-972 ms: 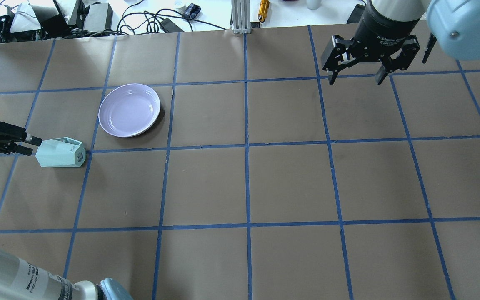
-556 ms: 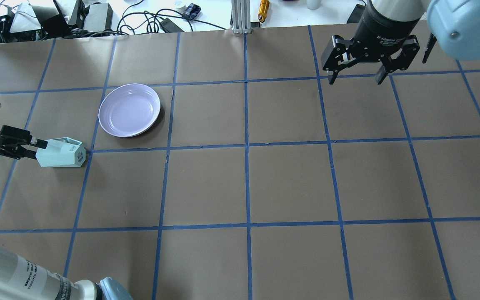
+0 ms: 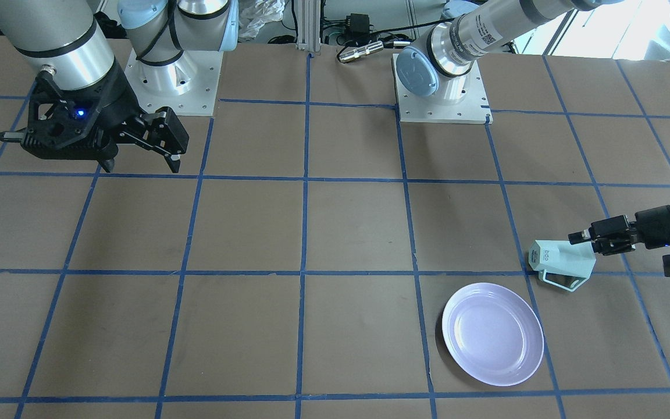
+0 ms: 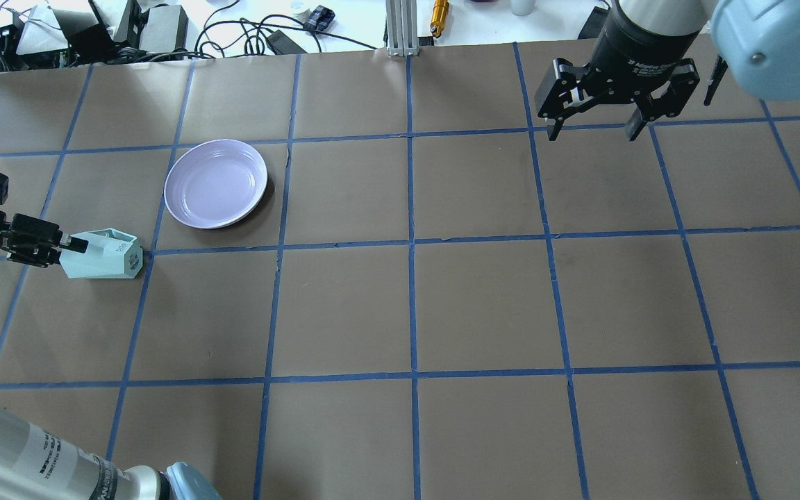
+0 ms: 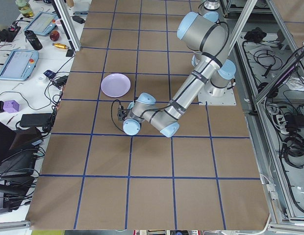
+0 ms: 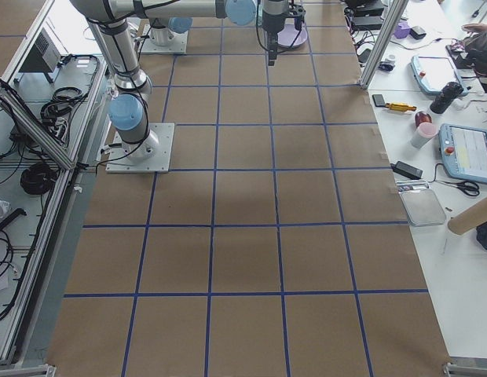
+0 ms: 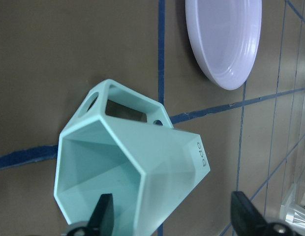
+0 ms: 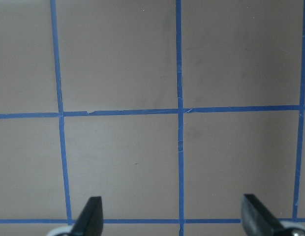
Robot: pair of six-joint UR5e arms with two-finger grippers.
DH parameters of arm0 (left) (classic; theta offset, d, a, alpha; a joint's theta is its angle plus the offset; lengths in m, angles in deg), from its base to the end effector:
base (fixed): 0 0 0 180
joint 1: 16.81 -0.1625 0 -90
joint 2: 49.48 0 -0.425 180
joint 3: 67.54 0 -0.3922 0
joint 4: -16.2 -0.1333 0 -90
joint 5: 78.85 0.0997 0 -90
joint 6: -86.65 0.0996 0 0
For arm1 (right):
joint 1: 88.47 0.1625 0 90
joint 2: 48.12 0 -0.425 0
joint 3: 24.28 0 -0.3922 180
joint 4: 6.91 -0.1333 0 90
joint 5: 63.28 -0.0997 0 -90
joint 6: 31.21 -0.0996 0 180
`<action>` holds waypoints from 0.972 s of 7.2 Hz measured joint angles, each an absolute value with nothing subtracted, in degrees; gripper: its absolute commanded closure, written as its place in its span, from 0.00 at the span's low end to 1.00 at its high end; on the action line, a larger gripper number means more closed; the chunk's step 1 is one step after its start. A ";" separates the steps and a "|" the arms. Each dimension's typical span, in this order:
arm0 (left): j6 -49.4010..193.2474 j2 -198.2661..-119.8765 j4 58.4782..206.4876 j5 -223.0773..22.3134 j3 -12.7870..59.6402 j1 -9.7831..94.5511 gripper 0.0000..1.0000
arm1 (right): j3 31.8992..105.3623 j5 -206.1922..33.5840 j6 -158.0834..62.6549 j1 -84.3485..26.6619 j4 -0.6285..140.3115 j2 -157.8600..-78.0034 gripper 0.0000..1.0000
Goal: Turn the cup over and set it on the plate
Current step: 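Close the left gripper on the mug's open rim, then lift the mug with the left gripper and tilt it upright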
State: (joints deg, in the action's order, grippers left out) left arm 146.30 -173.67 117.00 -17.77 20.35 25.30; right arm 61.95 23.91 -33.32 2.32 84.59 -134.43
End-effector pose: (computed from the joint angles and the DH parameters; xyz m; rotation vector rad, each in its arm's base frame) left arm 0.3122 -0.5268 0.1740 -0.0039 -2.2677 -0.0543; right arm 0.1454 -0.5200 0.4905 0.0346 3.0914 -0.0407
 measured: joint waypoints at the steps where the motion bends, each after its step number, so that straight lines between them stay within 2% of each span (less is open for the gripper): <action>1: 146.82 -173.69 117.64 -18.25 20.35 25.34 0.64 | 61.94 23.91 -33.32 2.32 84.59 -134.43 0.00; 2: 147.78 -173.61 118.29 -18.55 20.35 25.36 0.68 | 61.95 23.91 -33.32 2.32 84.59 -134.43 0.00; 3: 148.45 -173.35 118.89 -18.67 20.35 25.40 0.82 | 61.95 23.91 -33.32 2.32 84.59 -134.43 0.00; 4: 148.82 -173.00 119.39 -18.71 20.35 25.49 0.88 | 61.96 23.91 -33.32 2.32 84.59 -134.43 0.00; 7: 149.23 -171.66 120.89 -18.99 20.35 25.78 0.97 | 61.96 23.91 -33.32 2.32 84.59 -134.43 0.00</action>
State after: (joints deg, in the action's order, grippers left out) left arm 149.23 -171.66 120.89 -18.99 20.35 25.78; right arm 61.96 23.91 -33.32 2.32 84.59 -134.43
